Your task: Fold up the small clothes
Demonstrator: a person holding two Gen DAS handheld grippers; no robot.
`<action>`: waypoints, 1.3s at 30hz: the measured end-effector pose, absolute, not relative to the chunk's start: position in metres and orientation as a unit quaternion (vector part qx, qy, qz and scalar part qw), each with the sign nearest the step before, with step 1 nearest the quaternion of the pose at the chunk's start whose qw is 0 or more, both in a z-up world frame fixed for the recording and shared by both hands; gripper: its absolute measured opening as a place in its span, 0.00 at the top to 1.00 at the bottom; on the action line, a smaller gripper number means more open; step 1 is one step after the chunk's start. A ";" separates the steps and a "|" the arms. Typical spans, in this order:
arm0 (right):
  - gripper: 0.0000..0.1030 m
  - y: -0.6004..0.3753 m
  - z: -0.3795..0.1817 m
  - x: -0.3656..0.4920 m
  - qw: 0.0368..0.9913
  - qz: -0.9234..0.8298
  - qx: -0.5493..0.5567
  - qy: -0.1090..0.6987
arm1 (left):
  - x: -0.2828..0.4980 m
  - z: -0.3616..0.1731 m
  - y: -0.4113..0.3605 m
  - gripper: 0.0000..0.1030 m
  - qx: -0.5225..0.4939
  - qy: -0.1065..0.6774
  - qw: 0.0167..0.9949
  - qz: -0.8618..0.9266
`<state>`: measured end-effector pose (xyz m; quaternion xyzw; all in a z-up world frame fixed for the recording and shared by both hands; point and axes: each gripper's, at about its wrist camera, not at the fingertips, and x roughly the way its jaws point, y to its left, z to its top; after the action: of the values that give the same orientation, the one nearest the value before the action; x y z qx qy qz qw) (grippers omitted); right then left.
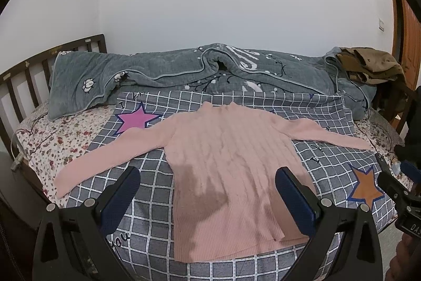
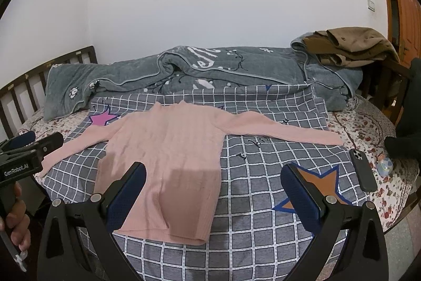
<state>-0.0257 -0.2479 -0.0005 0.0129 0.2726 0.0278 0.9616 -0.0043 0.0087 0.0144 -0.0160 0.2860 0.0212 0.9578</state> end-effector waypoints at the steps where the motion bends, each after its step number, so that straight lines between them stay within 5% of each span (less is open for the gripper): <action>1: 0.02 -0.247 0.000 -0.025 0.962 0.029 0.013 0.273 | -0.004 0.014 0.008 0.00 -0.016 0.286 0.958 0.022; 39: 0.02 -0.241 0.005 -0.029 0.963 0.036 0.007 0.265 | -0.005 0.018 0.009 0.00 -0.019 0.278 0.960 0.025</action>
<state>-0.0290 -0.2414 0.0046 0.0071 0.2654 0.0356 0.9635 -0.0052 0.0089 0.0179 -0.0186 0.2778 0.0254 0.9601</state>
